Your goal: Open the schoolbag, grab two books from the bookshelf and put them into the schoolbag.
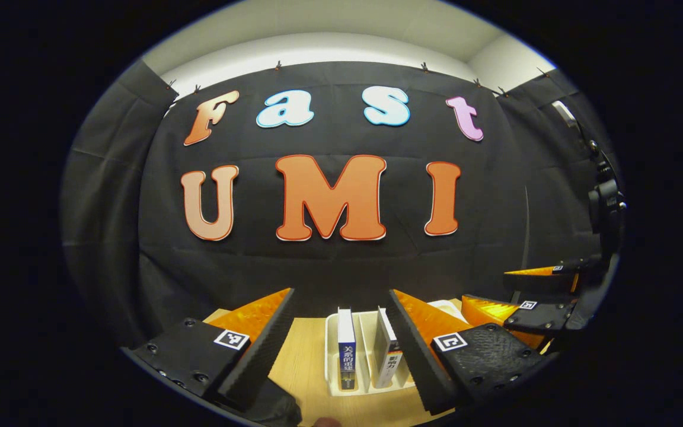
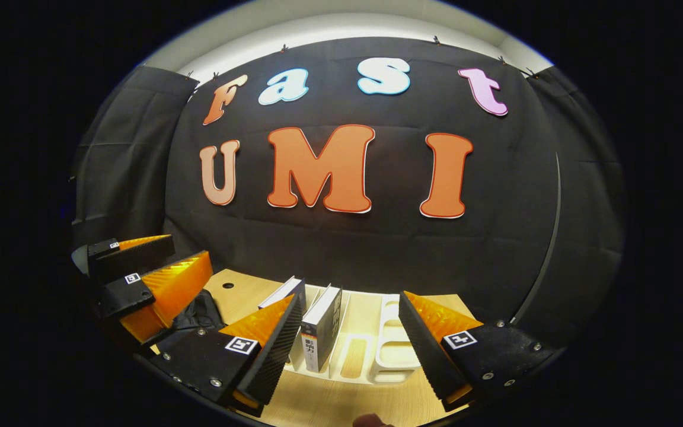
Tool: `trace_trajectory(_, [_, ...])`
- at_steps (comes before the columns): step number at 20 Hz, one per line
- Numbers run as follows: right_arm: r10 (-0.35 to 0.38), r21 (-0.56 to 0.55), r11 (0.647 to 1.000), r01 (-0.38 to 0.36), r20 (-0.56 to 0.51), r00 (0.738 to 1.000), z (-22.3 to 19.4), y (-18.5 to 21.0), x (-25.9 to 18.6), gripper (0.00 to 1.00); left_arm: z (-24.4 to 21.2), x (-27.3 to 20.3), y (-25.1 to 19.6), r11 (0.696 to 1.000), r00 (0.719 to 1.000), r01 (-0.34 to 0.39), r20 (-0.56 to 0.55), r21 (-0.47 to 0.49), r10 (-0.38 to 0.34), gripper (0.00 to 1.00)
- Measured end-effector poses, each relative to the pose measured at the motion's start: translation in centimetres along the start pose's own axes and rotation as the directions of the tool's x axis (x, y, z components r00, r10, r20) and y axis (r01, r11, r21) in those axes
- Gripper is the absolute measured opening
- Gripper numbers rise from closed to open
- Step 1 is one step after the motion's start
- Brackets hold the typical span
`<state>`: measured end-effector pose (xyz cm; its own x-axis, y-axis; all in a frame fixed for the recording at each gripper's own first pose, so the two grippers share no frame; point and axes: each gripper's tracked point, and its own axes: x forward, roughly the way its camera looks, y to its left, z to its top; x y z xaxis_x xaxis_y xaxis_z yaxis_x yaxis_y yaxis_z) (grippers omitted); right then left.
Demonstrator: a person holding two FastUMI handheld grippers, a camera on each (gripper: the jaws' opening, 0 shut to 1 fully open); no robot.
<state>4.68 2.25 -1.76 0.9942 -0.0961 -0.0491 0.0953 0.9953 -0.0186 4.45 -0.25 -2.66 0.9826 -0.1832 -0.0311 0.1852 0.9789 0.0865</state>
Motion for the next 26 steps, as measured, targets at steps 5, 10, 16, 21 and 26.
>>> trace_trajectory(5, [0.020, -0.002, 1.000, -0.020, -0.005, 1.000, -0.5, -0.7, 0.4, 0.98, -2.9, -0.5, 0.9, 0.993, 0.998, -0.036, -0.044, 0.109, 0.041, 0.97])
trace_trajectory(10, [0.051, -0.009, 0.999, -0.051, -0.007, 0.999, -0.9, -1.5, 0.8, 0.98, -8.0, -1.5, 1.9, 0.966, 0.988, -0.065, -0.122, 0.249, 0.098, 0.97])
trace_trajectory(16, [0.061, -0.023, 0.998, -0.061, -0.013, 0.998, -1.8, -2.8, 0.8, 0.98, -16.9, -3.5, 4.1, 0.892, 0.951, -0.046, -0.253, 0.451, 0.177, 0.98])
trace_trajectory(21, [0.037, -0.025, 0.999, -0.038, -0.025, 0.999, -2.8, -4.2, 0.1, 0.98, -23.8, -5.5, 7.8, 0.819, 0.895, -0.018, -0.355, 0.574, 0.269, 0.98])
trace_trajectory(26, [0.016, -0.031, 0.999, -0.017, -0.042, 0.999, -3.8, -5.4, -0.6, 0.98, -28.5, -7.3, 10.1, 0.743, 0.855, 0.036, -0.406, 0.669, 0.324, 0.98])
